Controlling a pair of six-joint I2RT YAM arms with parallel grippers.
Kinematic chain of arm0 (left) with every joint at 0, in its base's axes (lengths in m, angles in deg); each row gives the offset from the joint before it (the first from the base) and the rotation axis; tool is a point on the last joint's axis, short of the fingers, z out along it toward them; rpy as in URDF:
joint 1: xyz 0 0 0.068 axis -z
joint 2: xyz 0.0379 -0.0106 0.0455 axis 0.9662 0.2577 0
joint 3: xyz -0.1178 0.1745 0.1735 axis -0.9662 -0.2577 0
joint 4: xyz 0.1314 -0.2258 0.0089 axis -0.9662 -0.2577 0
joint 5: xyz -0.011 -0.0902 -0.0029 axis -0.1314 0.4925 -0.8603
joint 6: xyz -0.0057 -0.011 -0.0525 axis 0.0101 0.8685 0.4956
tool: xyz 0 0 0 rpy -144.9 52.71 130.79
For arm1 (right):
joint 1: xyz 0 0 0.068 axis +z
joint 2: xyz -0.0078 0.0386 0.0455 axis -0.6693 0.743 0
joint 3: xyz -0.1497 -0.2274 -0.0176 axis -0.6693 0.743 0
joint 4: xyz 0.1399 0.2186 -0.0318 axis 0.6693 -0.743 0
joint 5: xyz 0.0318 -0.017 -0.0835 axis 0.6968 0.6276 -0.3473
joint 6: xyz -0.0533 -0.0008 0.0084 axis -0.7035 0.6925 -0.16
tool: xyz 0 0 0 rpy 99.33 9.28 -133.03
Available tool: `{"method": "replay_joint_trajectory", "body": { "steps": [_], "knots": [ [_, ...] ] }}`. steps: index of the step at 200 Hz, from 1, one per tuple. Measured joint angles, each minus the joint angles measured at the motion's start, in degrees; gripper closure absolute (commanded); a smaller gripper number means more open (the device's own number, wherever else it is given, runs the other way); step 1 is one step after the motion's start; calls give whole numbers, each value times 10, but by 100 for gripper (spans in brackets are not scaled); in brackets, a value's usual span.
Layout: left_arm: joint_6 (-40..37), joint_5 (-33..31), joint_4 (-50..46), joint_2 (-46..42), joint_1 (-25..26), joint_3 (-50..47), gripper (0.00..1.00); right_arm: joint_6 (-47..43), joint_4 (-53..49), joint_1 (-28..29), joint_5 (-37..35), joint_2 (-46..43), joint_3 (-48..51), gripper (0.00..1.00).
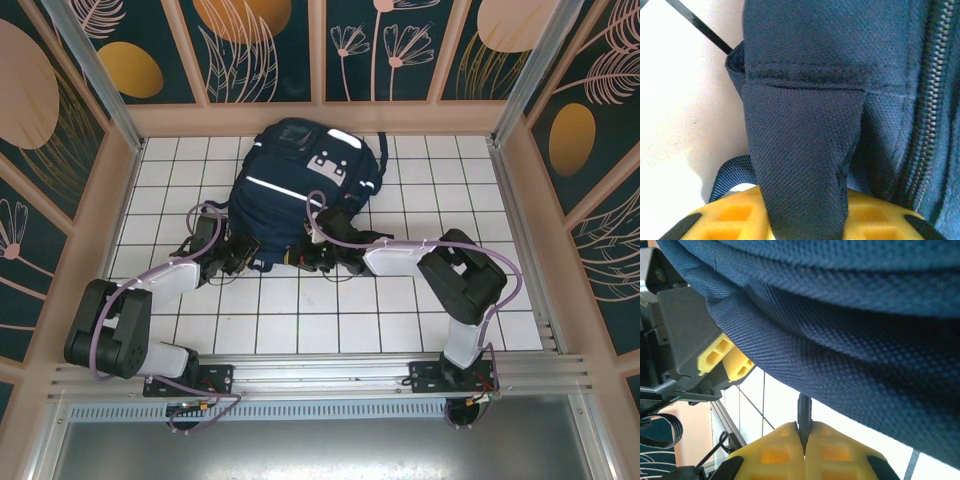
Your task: Pack the student bag
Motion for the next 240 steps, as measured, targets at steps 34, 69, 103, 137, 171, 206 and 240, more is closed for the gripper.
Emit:
{"method": "replay_joint_trajectory", "body": {
  "steps": [34, 69, 103, 137, 171, 206, 240],
  "knots": [
    [-3, -15, 0, -1, 1, 0, 97, -17, -9, 0, -13, -9, 4, 100],
    [-3, -18, -8, -14, 1, 0, 100, -44, -28, 0, -33, -23, 14, 100],
    [-4, -18, -16, -32, 1, 0, 100, -68, -44, 0, -50, -47, 28, 100],
    [-4, -17, -23, -42, -2, 0, 100, -94, -66, -7, -70, -74, 45, 100],
    [-5, -18, -30, -51, -3, 0, 100, -113, -95, -30, -80, -99, 63, 100],
    [-5, -18, -40, -72, -6, 0, 100, -134, -115, -47, -89, -103, 64, 100],
    [-5, -18, -48, -88, -7, -2, 100, -150, -128, -65, -89, -103, 64, 100]
  ]
}}
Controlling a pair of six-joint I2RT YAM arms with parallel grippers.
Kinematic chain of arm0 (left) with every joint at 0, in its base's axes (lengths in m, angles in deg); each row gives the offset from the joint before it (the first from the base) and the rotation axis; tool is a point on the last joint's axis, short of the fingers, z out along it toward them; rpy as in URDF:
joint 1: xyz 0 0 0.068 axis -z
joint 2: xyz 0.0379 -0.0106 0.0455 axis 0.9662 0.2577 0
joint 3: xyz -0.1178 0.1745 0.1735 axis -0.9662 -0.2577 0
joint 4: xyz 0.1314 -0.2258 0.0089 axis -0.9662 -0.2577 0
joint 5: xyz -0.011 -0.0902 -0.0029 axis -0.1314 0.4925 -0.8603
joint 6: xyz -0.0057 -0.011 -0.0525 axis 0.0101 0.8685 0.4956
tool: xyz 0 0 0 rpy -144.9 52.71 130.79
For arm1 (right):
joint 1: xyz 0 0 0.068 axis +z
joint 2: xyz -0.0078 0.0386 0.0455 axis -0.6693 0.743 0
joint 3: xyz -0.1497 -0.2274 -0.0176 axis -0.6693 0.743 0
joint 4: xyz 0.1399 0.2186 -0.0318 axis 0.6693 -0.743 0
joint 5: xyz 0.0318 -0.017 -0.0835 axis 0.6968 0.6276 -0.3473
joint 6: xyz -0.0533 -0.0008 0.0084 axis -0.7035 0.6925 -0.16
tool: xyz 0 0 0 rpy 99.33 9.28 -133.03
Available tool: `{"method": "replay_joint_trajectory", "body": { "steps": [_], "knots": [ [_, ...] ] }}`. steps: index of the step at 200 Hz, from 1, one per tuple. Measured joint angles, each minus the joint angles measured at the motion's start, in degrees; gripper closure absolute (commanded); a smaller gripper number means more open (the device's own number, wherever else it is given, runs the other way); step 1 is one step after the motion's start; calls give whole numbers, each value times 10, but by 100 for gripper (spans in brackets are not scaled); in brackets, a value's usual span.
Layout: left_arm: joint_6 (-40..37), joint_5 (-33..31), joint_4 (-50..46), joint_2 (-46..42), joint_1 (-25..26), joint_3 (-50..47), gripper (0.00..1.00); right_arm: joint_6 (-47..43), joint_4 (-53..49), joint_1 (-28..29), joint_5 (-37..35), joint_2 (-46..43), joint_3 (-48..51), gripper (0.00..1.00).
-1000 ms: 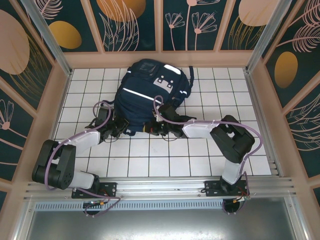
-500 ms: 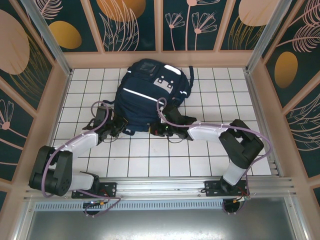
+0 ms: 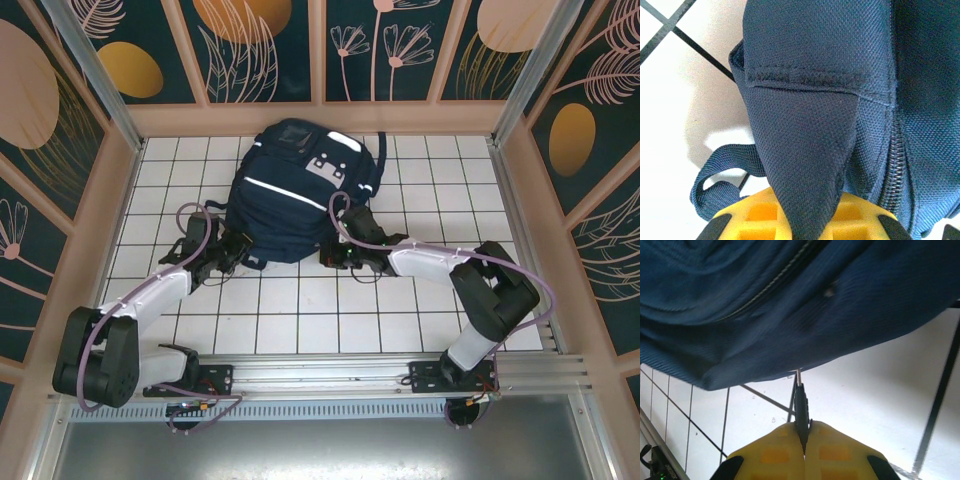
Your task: Pack the student bag
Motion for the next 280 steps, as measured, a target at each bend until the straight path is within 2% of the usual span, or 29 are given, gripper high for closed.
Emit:
{"method": "replay_joint_trajectory", "body": {
  "steps": [280],
  "knots": [
    [-2, 62, -23, -87, -18, -46, 100, -91, -101, -59, -3, 23, -65, 100]
  ]
}}
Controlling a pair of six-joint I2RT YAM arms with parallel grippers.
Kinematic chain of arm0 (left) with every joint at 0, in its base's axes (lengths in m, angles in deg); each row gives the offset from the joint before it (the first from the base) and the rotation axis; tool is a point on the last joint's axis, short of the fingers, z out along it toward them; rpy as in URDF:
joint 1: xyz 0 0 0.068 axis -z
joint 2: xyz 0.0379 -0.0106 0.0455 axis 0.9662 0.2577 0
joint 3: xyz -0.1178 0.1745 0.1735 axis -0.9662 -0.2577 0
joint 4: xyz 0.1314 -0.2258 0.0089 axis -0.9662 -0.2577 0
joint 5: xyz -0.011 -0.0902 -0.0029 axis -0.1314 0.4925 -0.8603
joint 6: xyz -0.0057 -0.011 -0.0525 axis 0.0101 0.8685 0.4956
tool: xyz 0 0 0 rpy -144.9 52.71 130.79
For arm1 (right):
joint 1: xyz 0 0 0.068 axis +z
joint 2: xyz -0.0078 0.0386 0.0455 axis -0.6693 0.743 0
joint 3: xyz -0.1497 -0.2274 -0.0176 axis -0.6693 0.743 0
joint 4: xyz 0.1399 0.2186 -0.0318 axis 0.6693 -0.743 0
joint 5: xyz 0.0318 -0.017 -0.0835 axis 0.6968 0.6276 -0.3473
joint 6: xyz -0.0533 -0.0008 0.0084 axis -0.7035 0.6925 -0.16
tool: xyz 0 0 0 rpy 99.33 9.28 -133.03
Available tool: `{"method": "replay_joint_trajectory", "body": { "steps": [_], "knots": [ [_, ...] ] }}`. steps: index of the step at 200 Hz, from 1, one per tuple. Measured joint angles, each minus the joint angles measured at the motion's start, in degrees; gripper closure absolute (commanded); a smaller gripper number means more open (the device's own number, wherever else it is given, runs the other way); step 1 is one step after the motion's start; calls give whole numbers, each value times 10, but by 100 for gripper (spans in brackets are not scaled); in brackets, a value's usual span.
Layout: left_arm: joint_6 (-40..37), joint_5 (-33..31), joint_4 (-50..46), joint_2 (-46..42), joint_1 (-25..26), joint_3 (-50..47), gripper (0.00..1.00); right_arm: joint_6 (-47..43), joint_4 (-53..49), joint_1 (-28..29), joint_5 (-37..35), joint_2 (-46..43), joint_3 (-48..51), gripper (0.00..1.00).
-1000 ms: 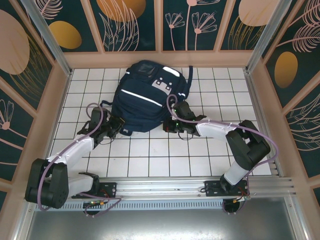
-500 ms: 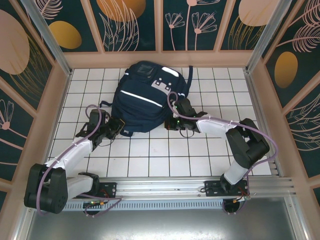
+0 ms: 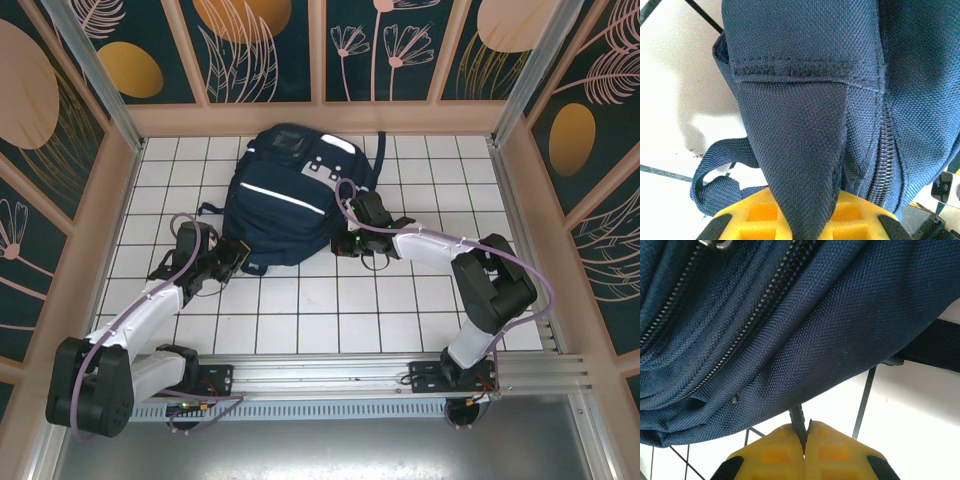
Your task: Pack the student bag
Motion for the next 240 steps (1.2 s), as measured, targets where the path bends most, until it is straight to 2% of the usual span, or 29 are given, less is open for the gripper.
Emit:
{"method": "replay_joint_trajectory", "body": {
  "steps": [170, 240],
  "knots": [
    [0, 12, -5, -18, 0, -11, 100, -2, -9, -74, 5, 20, -26, 100],
    [0, 12, -4, -19, 0, -12, 100, -2, -1, -83, 7, 20, -22, 100]
  ]
}}
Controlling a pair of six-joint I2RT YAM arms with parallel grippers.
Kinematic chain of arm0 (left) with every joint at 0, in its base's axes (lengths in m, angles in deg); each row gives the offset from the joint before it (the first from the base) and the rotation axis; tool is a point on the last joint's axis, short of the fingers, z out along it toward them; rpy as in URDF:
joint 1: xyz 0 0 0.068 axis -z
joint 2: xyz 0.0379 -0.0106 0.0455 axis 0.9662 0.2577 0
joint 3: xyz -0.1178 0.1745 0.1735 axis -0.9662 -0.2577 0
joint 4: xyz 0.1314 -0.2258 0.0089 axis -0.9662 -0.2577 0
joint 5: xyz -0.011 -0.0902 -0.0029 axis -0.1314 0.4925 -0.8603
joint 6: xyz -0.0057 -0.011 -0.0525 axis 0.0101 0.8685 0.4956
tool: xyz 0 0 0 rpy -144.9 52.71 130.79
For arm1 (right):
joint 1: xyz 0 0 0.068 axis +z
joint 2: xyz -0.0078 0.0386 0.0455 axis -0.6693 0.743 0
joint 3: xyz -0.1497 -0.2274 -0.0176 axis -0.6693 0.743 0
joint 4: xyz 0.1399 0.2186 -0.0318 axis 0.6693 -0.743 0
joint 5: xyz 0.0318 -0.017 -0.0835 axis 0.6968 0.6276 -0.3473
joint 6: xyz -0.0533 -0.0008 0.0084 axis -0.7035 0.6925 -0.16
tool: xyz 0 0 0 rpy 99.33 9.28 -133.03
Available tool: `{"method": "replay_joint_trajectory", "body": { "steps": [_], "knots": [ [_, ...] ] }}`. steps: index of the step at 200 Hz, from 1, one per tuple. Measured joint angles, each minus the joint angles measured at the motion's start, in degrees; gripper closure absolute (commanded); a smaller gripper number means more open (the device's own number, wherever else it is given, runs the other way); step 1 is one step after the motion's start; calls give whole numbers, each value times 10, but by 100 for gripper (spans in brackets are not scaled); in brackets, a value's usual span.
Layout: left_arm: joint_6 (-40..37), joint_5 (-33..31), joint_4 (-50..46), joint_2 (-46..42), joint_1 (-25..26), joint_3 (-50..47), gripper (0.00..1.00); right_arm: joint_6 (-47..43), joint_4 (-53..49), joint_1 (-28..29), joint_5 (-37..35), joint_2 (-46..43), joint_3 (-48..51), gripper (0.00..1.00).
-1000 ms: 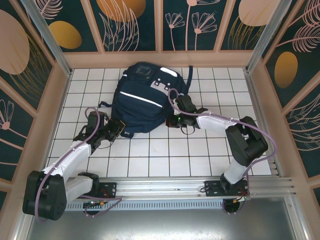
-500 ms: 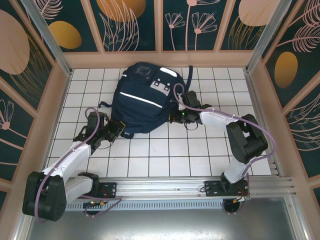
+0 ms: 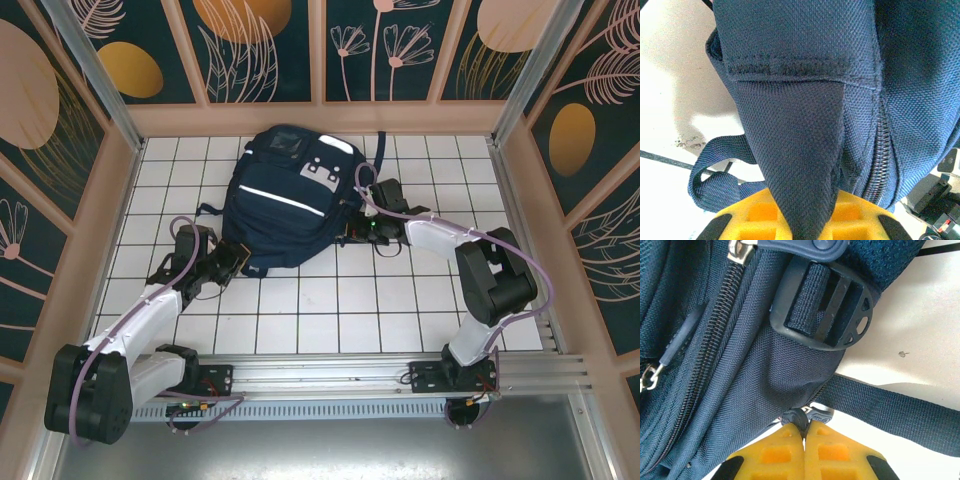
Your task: Pack the student bag
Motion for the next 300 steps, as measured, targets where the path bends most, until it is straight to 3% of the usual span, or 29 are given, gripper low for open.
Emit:
{"method": "replay_joint_trajectory", "body": {
  "steps": [98, 113, 138, 166, 234, 300],
  "knots": [
    [0, -1, -3, 0, -7, -4, 100, 2, 29, -16, -37, -8, 54, 100],
    [0, -1, -3, 0, -7, -5, 100, 3, 30, -14, -36, -14, 56, 87],
    [-2, 1, 1, 0, -7, -9, 100, 17, 32, -14, -42, -45, 66, 53],
    [-14, 2, 5, 0, 3, -16, 98, 38, 28, -19, -83, -102, 74, 49],
    [-75, -35, -14, 4, 142, -10, 94, 92, 13, -54, -139, -162, 77, 49],
    [-75, -61, 2, 130, 306, 75, 86, 95, 5, -54, -138, -203, 88, 49]
  ]
}}
